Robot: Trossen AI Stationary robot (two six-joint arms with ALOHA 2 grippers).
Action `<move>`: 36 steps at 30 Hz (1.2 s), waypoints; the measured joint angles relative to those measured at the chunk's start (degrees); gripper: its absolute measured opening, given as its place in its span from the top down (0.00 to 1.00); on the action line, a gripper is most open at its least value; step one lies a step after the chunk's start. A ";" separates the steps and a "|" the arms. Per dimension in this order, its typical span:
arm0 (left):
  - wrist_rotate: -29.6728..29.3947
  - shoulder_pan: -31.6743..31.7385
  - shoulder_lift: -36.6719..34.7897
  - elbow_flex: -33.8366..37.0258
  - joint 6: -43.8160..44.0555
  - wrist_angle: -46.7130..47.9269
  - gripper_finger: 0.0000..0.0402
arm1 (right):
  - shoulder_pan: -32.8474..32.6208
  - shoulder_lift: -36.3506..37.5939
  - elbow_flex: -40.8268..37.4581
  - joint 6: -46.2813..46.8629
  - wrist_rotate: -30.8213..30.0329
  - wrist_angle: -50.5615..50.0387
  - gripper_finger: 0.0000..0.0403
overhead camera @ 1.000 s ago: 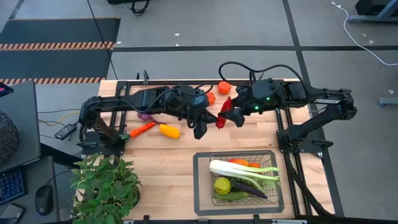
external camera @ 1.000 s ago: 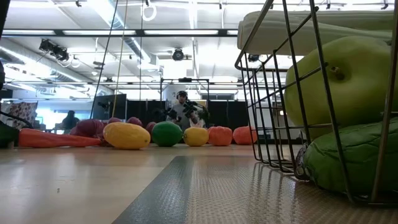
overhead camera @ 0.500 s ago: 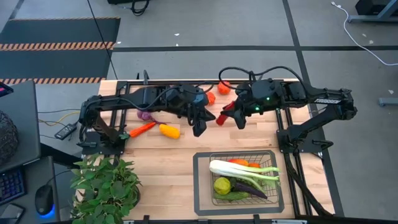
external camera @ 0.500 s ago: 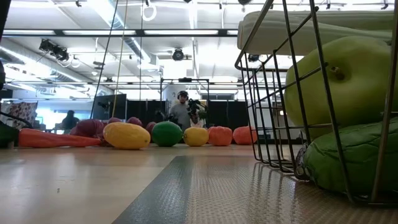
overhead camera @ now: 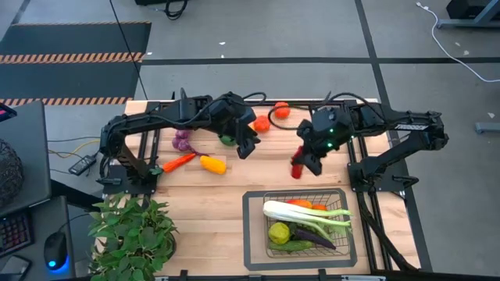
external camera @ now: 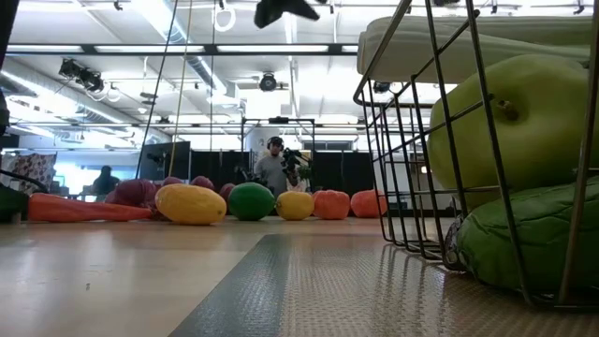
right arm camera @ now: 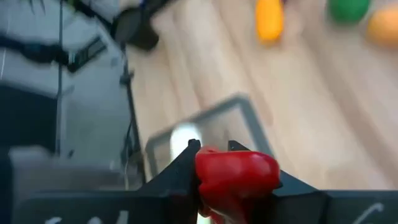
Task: Build produce basket
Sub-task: Put the red chili pepper into the wire basket
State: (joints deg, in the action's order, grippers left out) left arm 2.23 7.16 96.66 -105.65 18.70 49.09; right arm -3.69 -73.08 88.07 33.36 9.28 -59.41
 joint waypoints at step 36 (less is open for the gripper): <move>3.05 -2.24 0.00 0.00 -9.51 15.72 0.57 | -26.77 -0.09 -19.22 28.74 -0.02 7.52 0.70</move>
State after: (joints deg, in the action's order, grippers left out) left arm 5.28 4.92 96.66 -105.65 9.19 64.81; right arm -30.46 -73.17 68.85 62.10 9.26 -51.89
